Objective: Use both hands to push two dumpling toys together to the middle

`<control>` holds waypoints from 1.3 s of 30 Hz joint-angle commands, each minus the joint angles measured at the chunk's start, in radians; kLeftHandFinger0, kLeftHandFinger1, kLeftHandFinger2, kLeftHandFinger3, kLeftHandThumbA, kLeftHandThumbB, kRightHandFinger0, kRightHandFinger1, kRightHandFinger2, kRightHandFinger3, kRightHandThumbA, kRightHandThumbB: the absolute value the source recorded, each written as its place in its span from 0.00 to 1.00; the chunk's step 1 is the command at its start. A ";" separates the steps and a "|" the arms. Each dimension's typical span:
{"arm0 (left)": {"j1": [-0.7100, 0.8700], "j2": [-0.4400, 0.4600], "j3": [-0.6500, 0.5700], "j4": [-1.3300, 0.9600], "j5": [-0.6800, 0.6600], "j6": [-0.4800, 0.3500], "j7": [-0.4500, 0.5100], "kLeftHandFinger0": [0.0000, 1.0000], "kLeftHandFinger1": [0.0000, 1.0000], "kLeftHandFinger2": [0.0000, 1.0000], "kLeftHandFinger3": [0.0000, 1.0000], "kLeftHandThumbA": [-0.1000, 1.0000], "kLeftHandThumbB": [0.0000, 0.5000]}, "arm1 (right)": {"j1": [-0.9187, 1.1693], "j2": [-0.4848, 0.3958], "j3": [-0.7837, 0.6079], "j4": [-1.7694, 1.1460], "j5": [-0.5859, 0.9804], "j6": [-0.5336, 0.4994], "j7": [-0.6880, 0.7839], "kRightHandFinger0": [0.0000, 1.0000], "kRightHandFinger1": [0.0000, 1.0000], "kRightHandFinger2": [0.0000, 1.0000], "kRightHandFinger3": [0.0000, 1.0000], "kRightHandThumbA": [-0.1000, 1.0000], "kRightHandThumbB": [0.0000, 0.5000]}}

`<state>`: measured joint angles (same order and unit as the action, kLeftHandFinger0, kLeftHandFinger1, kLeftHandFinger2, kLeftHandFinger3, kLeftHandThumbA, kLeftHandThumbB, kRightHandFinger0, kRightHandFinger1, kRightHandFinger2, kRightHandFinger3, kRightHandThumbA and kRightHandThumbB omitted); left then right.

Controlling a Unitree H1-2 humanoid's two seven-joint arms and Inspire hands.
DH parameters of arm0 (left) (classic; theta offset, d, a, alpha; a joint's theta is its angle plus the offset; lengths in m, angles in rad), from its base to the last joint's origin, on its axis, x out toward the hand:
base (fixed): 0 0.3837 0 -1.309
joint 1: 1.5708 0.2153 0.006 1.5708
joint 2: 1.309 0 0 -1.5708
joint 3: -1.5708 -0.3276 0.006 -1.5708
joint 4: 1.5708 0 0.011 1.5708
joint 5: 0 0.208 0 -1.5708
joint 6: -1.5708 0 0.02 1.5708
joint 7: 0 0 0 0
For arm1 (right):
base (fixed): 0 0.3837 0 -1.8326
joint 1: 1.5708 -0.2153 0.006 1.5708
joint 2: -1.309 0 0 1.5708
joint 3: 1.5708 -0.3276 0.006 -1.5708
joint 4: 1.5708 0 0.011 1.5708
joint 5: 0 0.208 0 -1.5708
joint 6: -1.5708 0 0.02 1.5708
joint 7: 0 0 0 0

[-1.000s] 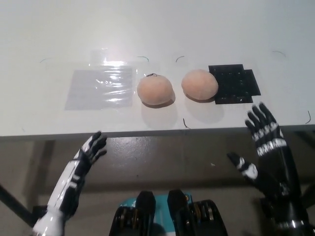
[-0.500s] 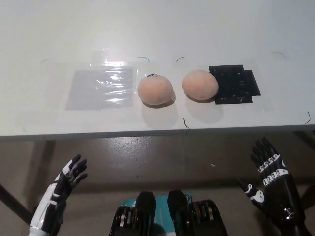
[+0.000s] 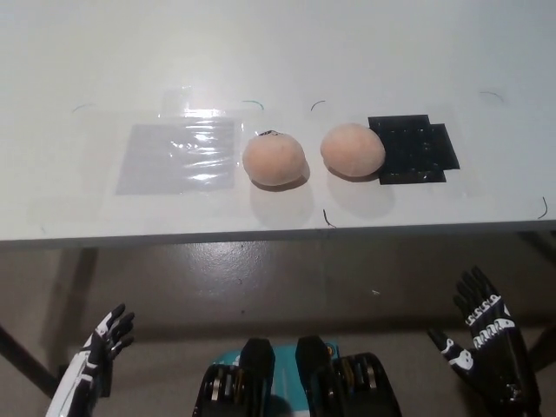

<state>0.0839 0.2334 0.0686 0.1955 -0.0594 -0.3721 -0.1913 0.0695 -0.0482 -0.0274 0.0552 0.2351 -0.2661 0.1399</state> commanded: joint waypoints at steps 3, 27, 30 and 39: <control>-0.022 0.023 0.024 0.016 0.030 -0.080 0.033 1.00 1.00 1.00 1.00 1.00 0.46 | -0.021 -0.010 -0.017 0.006 0.024 -0.064 0.025 1.00 1.00 1.00 1.00 1.00 0.54; -0.077 0.018 0.049 0.039 -0.107 -0.073 -0.020 1.00 1.00 1.00 1.00 1.00 0.42 | -0.051 -0.028 -0.061 0.077 0.025 -0.110 0.018 1.00 1.00 1.00 1.00 1.00 0.49; -0.082 0.017 0.054 0.052 -0.122 -0.068 -0.024 1.00 1.00 1.00 1.00 1.00 0.43 | -0.050 -0.027 -0.063 0.080 0.028 -0.101 0.019 1.00 1.00 1.00 1.00 1.00 0.46; -0.107 0.024 0.059 0.088 -0.126 -0.070 -0.023 1.00 1.00 1.00 1.00 1.00 0.50 | -0.065 -0.028 -0.067 0.100 0.014 -0.112 0.013 1.00 1.00 1.00 1.00 1.00 0.44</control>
<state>0.0011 0.2347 0.1125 0.2850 -0.1537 -0.4156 -0.2024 0.0300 -0.0678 -0.0830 0.1630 0.2358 -0.3210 0.1401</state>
